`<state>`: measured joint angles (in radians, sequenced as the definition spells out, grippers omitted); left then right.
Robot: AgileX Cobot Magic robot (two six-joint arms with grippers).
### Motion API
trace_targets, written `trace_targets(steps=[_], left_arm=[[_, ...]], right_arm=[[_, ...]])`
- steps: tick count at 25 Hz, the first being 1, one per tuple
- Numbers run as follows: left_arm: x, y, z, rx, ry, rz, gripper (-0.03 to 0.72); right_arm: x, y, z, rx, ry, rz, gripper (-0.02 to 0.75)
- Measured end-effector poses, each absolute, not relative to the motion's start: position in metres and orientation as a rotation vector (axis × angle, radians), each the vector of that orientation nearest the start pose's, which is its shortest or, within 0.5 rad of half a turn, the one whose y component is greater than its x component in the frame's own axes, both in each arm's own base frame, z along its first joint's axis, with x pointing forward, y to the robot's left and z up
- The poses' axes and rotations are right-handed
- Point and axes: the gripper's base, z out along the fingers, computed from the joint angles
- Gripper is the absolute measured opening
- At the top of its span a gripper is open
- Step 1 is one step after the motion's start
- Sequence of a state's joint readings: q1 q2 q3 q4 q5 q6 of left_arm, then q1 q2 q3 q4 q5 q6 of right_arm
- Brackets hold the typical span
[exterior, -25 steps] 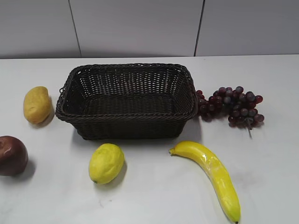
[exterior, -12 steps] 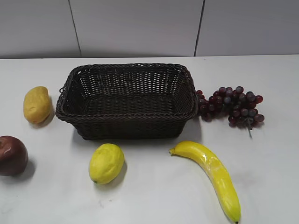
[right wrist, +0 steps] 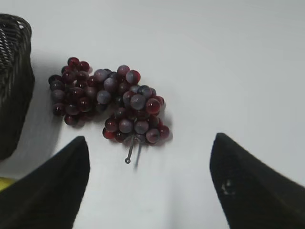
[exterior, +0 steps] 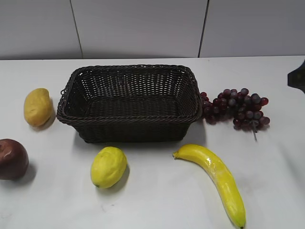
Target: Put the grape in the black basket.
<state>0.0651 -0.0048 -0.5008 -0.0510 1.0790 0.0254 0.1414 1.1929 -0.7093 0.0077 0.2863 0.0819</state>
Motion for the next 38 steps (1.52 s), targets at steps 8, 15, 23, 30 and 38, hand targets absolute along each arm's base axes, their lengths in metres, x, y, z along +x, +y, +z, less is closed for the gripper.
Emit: trace_targets(steps=[8, 15, 23, 30, 38], left_arm=[[-0.006, -0.005, 0.276, -0.038, 2.056, -0.005, 0.233], [-0.006, -0.005, 0.276, -0.038, 2.056, -0.005, 0.233], [-0.006, -0.005, 0.276, -0.038, 2.056, -0.005, 0.233], [-0.006, -0.005, 0.276, -0.038, 2.056, -0.005, 0.235], [-0.006, -0.005, 0.276, -0.038, 2.056, -0.005, 0.233]], right_arm=[[0.322, 0.047, 0.234, -0.128, 2.555, 0.084, 0.594], [0.38, 0.062, 0.205, -0.287, 2.709, 0.151, 0.594], [0.427, 0.071, 0.172, -0.502, 2.765, 0.137, 0.668], [0.437, 0.074, 0.129, -0.536, 2.854, 0.176, 0.669], [0.439, 0.078, 0.12, -0.505, 2.872, 0.229, 0.448]])
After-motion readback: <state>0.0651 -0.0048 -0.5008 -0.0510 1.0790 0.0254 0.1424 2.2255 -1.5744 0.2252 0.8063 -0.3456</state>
